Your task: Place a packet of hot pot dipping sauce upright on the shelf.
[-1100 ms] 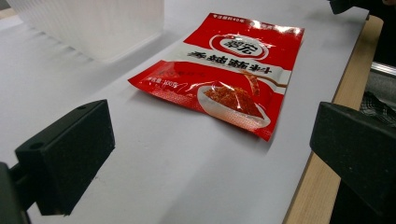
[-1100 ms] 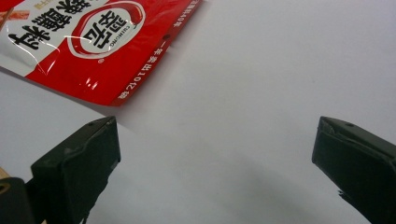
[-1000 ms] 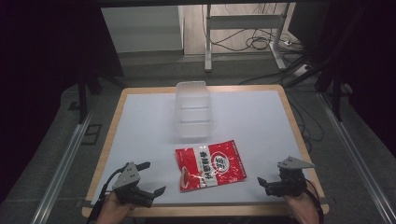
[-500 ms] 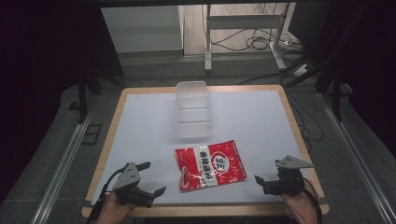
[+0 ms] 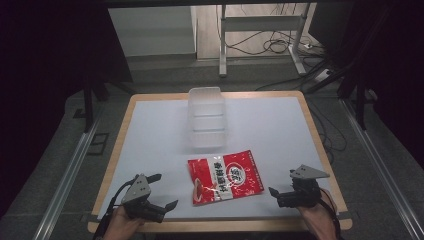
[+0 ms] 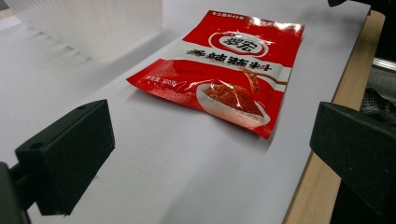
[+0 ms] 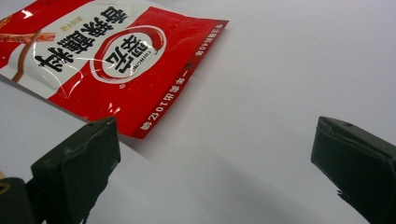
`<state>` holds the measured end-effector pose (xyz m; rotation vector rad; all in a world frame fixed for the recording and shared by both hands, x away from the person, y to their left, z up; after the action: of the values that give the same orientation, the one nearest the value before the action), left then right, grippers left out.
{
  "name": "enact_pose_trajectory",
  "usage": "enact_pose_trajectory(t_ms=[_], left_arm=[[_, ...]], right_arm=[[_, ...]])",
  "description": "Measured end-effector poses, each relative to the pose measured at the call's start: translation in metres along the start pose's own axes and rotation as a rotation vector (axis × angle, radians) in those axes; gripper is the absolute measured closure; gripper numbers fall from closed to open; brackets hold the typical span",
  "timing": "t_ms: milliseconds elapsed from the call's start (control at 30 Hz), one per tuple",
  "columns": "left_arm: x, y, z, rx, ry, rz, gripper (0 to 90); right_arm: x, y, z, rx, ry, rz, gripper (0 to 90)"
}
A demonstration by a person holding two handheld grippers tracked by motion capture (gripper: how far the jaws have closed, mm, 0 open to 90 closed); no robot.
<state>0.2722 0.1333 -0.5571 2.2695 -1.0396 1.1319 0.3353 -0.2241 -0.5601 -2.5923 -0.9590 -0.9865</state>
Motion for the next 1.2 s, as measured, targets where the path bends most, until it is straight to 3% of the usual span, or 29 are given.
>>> enact_pose_trajectory(t_ms=[500,1200], left_arm=[[0.0,0.0,0.0,0.0,-0.001,0.001,0.0],[0.0,-0.002,0.0,0.006,0.004,-0.014,0.1]], right_arm=[[0.01,-0.007,0.01,0.035,0.001,-0.017,2.1],[0.029,-0.02,0.037,0.09,-0.01,-0.06,2.3]])
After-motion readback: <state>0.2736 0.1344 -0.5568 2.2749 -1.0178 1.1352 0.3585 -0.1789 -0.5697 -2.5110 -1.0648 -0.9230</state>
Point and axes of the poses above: each handheld gripper's, and its own axes: z roughly forward along the jaws, x roughly out of its top, y roughly to its right, the point moved 10 cm from there along z, roughly forward along the jaws, and after that the axes turned 9 degrees about -y, right-handed, at the moved point
